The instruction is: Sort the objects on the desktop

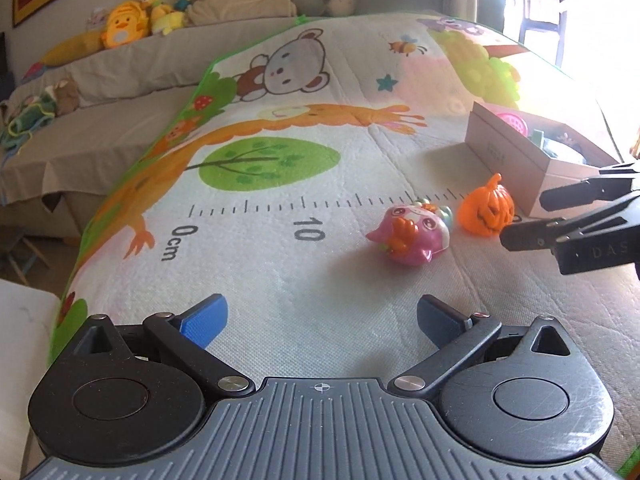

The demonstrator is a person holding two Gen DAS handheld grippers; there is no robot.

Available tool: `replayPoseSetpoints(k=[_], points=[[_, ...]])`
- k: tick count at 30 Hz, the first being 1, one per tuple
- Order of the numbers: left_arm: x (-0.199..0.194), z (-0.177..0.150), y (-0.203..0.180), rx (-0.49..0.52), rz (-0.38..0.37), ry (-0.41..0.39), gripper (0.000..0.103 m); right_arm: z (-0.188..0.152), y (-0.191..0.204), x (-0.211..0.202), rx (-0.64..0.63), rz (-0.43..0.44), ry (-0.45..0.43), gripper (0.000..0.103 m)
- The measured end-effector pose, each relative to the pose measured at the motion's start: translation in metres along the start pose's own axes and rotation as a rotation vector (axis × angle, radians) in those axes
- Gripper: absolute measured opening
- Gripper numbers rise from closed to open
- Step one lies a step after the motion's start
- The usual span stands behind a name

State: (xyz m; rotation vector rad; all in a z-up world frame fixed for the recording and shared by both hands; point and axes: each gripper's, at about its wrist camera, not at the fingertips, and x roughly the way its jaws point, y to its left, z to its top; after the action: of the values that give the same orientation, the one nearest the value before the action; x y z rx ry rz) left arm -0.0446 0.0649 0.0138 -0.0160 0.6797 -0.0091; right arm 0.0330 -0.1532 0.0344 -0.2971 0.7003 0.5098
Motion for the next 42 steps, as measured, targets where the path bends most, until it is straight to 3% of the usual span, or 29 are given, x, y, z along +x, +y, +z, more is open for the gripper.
replayPoseSetpoints(k=[5, 9, 11, 17, 21, 26, 30, 36, 37, 38, 40, 41, 42], points=[[0.022, 0.024, -0.009, 0.018, 0.022, -0.007, 0.103, -0.006, 0.004, -0.008, 0.025, 0.079, -0.038, 0.072], [0.031, 0.040, -0.016, 0.003, -0.030, -0.013, 0.103, -0.006, 0.004, 0.001, 0.035, 0.050, -0.042, 0.072], [0.036, 0.044, -0.023, 0.007, 0.012, -0.014, 0.103, -0.005, -0.002, 0.008, 0.061, 0.041, -0.048, 0.072], [0.029, 0.053, -0.013, -0.027, -0.016, -0.043, 0.103, 0.006, -0.006, 0.040, 0.073, -0.004, -0.020, 0.072], [0.026, 0.049, -0.005, -0.030, -0.017, -0.033, 0.103, 0.012, -0.002, 0.053, 0.079, -0.017, -0.008, 0.056], [0.031, 0.043, -0.008, -0.012, -0.071, -0.005, 0.103, 0.007, 0.003, 0.038, 0.057, -0.032, -0.003, 0.055], [0.040, 0.043, -0.029, 0.037, -0.114, 0.015, 0.103, -0.012, -0.004, 0.015, 0.064, -0.054, 0.025, 0.047], [0.069, 0.049, -0.053, 0.081, -0.071, 0.067, 0.102, -0.040, -0.016, -0.015, 0.105, -0.096, 0.036, 0.039], [0.072, 0.049, -0.054, 0.080, -0.067, 0.069, 0.100, -0.042, -0.017, -0.017, 0.107, -0.099, 0.035, 0.039], [0.073, 0.049, -0.055, 0.081, -0.062, 0.074, 0.086, -0.044, -0.018, -0.018, 0.107, -0.103, 0.034, 0.039], [0.071, 0.048, -0.055, 0.089, -0.054, 0.062, 0.075, -0.044, -0.018, -0.018, 0.107, -0.103, 0.029, 0.039], [0.069, 0.048, -0.055, 0.091, -0.068, 0.059, 0.062, -0.044, -0.018, -0.018, 0.108, -0.102, 0.027, 0.039], [0.067, 0.047, -0.054, 0.095, -0.074, 0.053, 0.058, -0.044, -0.018, -0.017, 0.110, -0.100, 0.026, 0.039]])
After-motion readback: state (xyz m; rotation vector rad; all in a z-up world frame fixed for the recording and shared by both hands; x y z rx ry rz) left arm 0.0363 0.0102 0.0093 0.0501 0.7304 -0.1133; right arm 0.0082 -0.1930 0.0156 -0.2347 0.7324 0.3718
